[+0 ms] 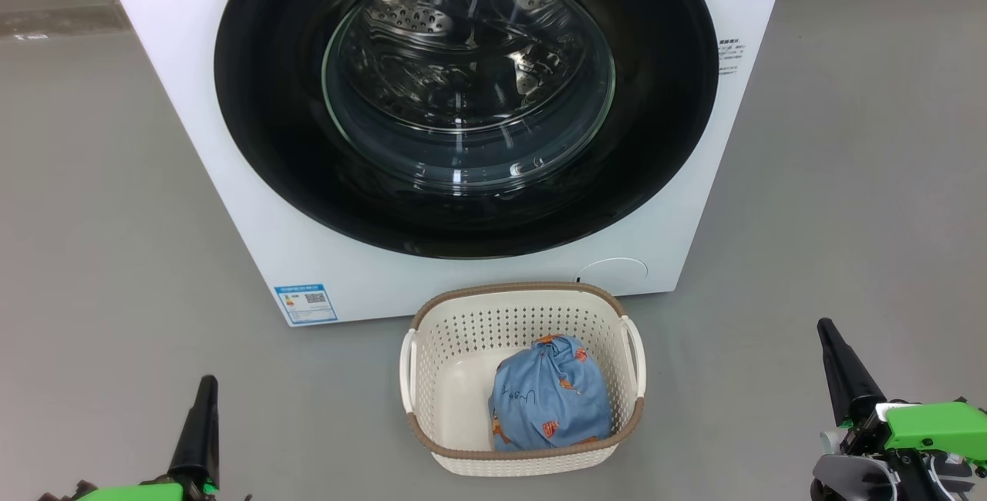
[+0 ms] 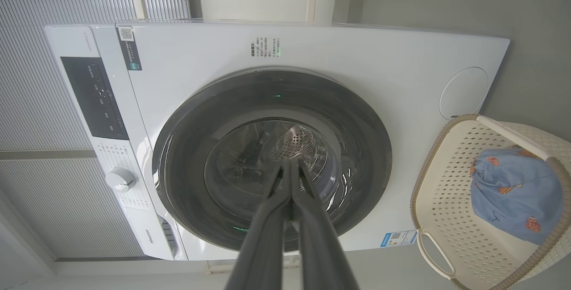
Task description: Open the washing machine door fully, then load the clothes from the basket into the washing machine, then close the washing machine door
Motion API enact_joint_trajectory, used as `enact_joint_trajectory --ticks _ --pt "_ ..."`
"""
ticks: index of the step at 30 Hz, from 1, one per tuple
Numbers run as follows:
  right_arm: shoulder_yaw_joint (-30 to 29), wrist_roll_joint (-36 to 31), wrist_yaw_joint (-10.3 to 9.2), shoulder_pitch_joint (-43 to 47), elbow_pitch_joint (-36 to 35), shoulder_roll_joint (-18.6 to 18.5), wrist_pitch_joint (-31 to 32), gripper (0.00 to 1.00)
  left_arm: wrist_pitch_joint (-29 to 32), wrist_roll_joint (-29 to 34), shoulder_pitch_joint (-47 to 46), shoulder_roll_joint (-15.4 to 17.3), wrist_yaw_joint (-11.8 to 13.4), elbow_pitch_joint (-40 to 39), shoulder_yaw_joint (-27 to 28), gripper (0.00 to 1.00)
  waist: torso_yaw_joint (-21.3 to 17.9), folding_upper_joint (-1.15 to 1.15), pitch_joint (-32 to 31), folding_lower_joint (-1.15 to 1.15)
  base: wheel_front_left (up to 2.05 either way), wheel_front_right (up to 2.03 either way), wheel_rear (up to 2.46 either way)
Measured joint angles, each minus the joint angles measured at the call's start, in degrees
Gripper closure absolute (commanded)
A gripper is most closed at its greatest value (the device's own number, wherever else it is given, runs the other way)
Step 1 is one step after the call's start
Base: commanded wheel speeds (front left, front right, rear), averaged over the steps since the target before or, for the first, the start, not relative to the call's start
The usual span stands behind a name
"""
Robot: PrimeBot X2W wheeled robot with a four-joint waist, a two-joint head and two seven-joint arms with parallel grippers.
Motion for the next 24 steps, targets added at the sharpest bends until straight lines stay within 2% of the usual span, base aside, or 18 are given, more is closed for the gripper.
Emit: enact_joint_trajectory --ticks 24 --pt "0.0 0.0 0.0 0.0 0.0 0.0 0.0 1.0 0.0 0.0 0.0 0.0 0.0 0.0 0.0 1.0 0.0 0.0 0.0 0.0 0.0 0.0 0.0"
